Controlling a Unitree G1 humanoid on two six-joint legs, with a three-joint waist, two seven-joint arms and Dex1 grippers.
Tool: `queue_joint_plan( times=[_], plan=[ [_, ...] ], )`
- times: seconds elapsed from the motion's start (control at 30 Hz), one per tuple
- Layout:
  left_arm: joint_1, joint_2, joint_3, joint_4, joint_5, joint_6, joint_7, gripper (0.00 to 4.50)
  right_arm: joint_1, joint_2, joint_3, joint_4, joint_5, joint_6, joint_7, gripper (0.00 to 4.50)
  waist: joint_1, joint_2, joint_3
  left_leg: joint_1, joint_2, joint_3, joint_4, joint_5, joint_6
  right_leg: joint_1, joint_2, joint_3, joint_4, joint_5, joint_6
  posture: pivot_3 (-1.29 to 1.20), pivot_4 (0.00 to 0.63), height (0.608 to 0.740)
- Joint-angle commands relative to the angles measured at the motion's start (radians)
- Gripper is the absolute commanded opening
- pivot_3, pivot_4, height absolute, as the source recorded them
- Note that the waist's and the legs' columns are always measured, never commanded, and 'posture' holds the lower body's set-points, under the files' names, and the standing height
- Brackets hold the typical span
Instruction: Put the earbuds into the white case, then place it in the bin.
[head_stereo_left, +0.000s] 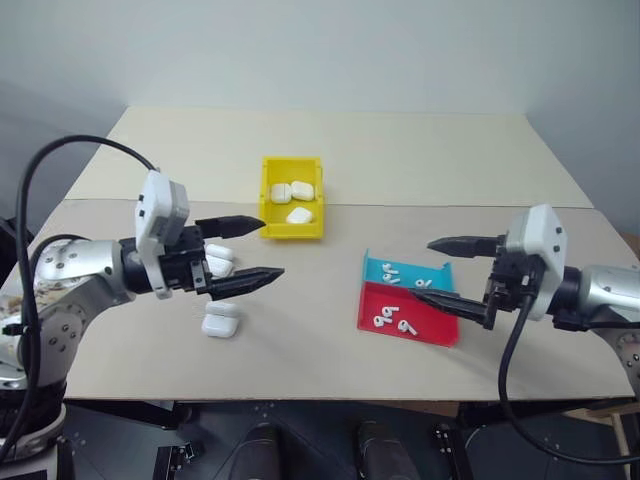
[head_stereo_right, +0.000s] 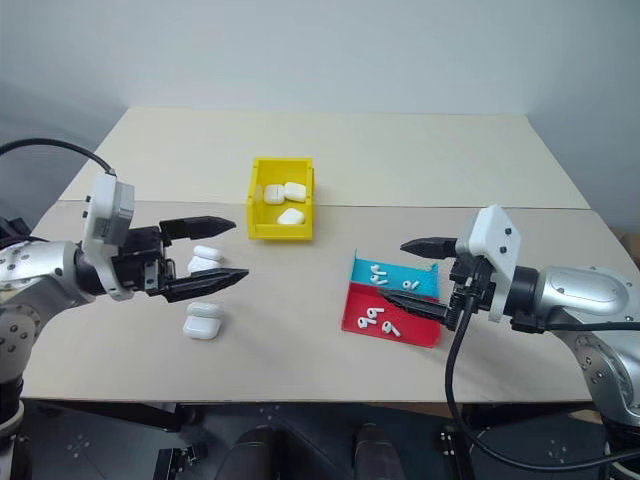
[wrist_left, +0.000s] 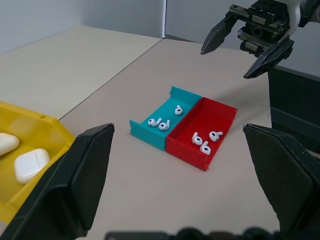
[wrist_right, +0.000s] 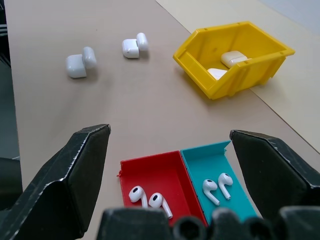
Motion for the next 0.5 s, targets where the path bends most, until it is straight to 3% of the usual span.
queue_joint_plan(
  times=[0.03, 0.3, 0.5],
  plan=[
    [0.01, 0.032, 0.037, -0.035, -0.041, 0.011, -0.017, 4.5, 0.002, -0.014, -0.049, -0.032, 0.014, -0.024, 0.008, 4.46, 0.0, 0.0, 0.0, 0.0, 0.0, 0.0, 0.0, 0.0, 0.0, 0.0, 0.0, 0.0, 0.0, 0.0, 0.0, 0.0, 0.15, 0.74],
    [0.073, 0.159, 0.099, -0.043, -0.042, 0.108, 0.046, 4.5, 0.014, -0.008, -0.049, -0.035, 0.025, -0.003, -0.013, 4.46, -0.002, -0.001, 0.0, 0.0, 0.0, 0.002, -0.001, 0.0, 0.0, -0.003, 0.0, 0.002, 0.001, 0.0, 0.0, 0.0, 0.15, 0.74],
    [0.138, 0.367, 0.104, 0.019, 0.079, 0.107, -0.049, 4.5, -0.022, -0.016, -0.013, -0.024, 0.016, 0.007, -0.031, 4.46, -0.002, -0.001, 0.001, -0.001, 0.0, 0.004, -0.003, 0.0, 0.0, -0.005, 0.0, 0.003, 0.001, 0.0, 0.0, 0.0, 0.15, 0.74]
  ],
)
